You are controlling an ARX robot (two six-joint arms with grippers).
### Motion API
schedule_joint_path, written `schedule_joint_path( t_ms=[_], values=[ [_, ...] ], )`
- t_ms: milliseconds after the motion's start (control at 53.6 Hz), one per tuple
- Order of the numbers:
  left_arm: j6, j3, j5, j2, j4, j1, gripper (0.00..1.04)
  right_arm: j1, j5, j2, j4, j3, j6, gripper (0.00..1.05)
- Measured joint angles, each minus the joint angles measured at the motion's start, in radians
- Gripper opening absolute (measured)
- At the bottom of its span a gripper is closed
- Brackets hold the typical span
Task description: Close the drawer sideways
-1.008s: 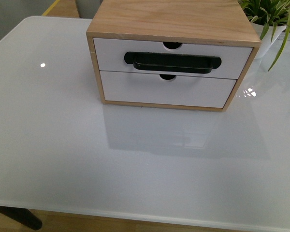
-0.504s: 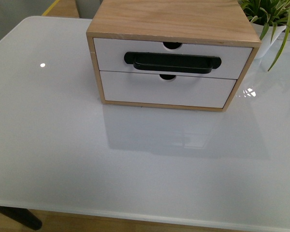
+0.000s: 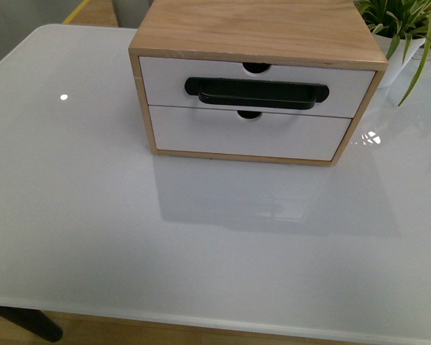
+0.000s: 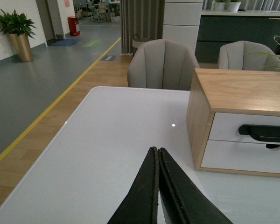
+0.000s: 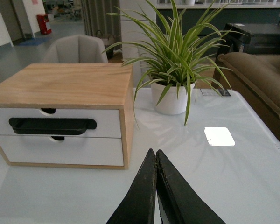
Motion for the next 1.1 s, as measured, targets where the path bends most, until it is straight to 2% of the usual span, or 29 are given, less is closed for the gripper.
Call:
schedule_joint_path(
  t_ms=[56,93,261,467,598,654,1102],
  values=[
    [0.0,0.0,0.0,0.0,0.0,0.0,0.02,0.0,0.0,0.0,0.0,0.0,0.0,0.02],
    [0.0,0.0,0.0,0.0,0.0,0.0,0.09,0.0,0.0,0.0,0.0,0.0,-0.001,0.03],
    [0.0,0.0,0.0,0.0,0.0,0.0,0.4,0.0,0.0,0.0,0.0,0.0,0.0,0.34],
    [0.0,0.0,0.0,0.0,0.0,0.0,0.74,0.0,0.0,0.0,0.0,0.0,0.0,0.67],
    [0.002,0.0,0.0,0.0,0.0,0.0,0.98,0.0,0.0,0.0,0.0,0.0,0.0,0.93],
    [0.001,0.0,0.0,0.0,0.0,0.0,0.96,0.0,0.0,0.0,0.0,0.0,0.001,0.97],
    [0.001,0.0,0.0,0.0,0.0,0.0,0.96,0.0,0.0,0.0,0.0,0.0,0.001,0.96]
  ],
)
